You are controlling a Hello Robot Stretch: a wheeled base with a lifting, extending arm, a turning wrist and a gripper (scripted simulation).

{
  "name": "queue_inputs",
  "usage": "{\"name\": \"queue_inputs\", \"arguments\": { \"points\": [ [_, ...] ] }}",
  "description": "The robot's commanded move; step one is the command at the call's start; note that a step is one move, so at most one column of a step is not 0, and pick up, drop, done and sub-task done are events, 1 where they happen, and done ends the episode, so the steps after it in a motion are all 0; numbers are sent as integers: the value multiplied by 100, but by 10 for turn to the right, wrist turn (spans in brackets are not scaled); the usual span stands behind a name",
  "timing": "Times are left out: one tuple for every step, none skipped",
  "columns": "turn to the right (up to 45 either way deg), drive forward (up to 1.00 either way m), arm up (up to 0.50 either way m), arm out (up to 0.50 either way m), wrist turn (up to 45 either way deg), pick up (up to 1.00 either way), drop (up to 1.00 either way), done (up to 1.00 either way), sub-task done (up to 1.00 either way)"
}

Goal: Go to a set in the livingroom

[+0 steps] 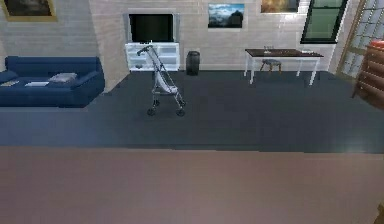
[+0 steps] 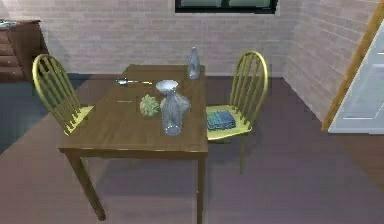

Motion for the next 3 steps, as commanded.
{"name": "queue_inputs", "arguments": {
  "points": [
    [90,0,0,0,0,0,0,0,0],
    [0,80,0,0,0,0,0,0,0],
    [30,0,0,0,0,0,0,0,0]
  ]
}}
